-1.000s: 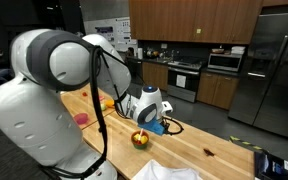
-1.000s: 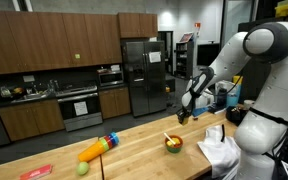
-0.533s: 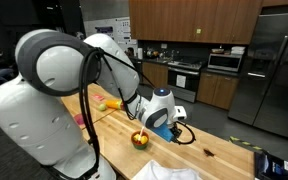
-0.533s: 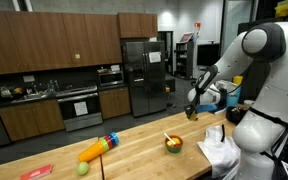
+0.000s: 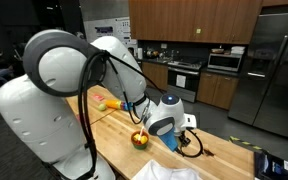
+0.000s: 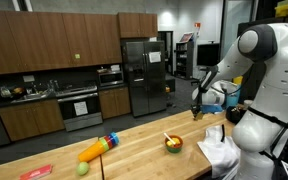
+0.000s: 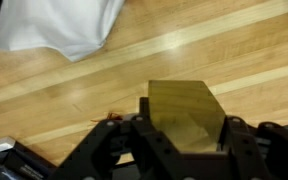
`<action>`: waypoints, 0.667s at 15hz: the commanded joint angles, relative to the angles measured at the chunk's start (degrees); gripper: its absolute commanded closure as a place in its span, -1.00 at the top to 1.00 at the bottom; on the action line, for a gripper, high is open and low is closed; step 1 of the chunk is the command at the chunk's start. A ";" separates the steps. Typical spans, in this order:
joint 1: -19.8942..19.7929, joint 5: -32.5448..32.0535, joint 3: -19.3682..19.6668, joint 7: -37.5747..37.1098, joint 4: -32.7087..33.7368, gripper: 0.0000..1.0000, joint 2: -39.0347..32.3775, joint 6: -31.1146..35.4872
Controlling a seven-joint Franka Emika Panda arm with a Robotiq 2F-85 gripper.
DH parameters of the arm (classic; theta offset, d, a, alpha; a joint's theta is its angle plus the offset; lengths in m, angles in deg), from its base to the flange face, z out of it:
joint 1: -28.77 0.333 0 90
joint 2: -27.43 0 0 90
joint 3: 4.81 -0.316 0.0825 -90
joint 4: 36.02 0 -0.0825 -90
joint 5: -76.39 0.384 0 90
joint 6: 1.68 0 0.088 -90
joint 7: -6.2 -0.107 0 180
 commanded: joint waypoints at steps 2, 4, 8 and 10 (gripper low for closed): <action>2.32 10.09 4.26 8.05 0.02 -0.42 1.68 2.42; 3.62 16.36 5.94 15.08 0.38 -0.42 3.87 2.74; 1.72 20.71 6.65 20.40 0.31 -0.42 6.67 -2.64; 0.23 21.15 6.95 21.00 0.47 -0.42 7.49 -8.54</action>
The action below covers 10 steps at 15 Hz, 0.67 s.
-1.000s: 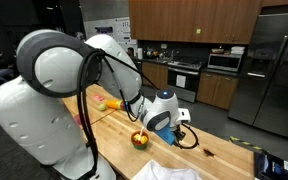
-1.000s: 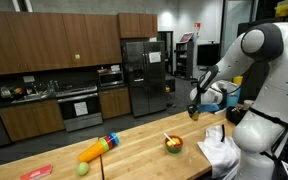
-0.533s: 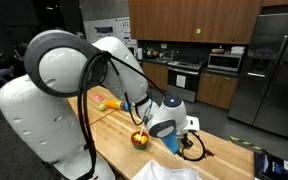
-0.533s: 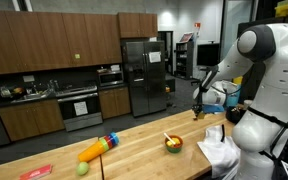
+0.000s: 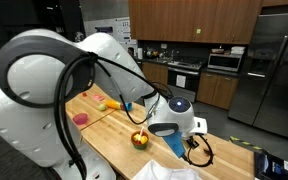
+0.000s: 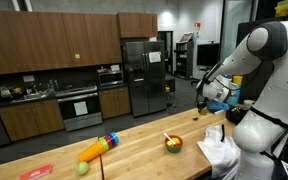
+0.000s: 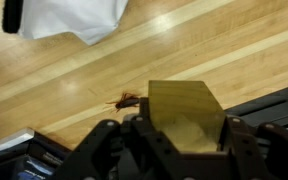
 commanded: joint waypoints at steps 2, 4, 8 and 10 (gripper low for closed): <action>-3.43 0.65 1.49 2.07 -0.13 -0.42 3.57 -13.43; -5.77 -1.33 2.31 1.51 0.04 -0.42 3.49 -19.33; -6.04 -2.95 5.24 2.98 0.15 -0.42 3.09 -23.44; -5.94 -4.15 5.59 2.97 0.14 -0.42 2.73 -23.34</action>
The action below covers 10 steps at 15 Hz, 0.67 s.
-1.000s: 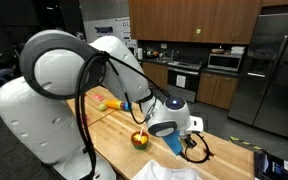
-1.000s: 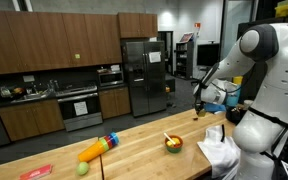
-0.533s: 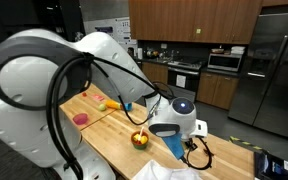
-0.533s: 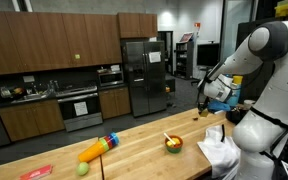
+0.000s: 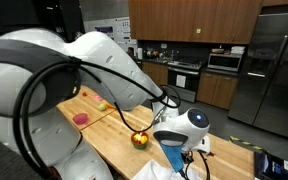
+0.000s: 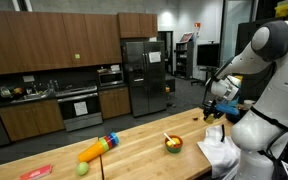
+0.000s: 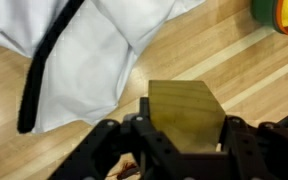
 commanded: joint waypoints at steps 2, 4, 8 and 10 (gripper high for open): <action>0.52 -3.39 1.03 -0.19 -0.06 -0.42 0.02 -0.23; 1.59 -3.34 1.02 0.61 0.08 -0.42 -0.80 1.03; 4.56 3.21 2.15 6.13 1.62 -0.42 -2.26 1.05; 5.19 4.48 2.34 7.53 2.96 -0.42 -4.31 0.94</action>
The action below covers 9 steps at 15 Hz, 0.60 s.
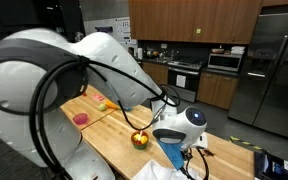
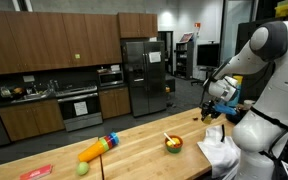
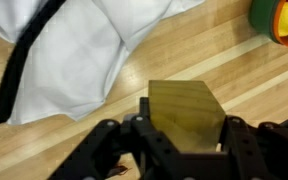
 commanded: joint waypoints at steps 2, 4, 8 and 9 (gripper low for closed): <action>2.02 3.68 1.74 4.41 3.93 -0.42 -5.38 -0.02; 1.78 4.44 2.16 5.27 5.21 -0.42 -7.34 -0.28; 1.36 6.36 2.48 6.74 6.45 -0.42 -8.96 1.01; 1.31 4.48 1.59 5.70 5.80 -0.42 -8.38 3.13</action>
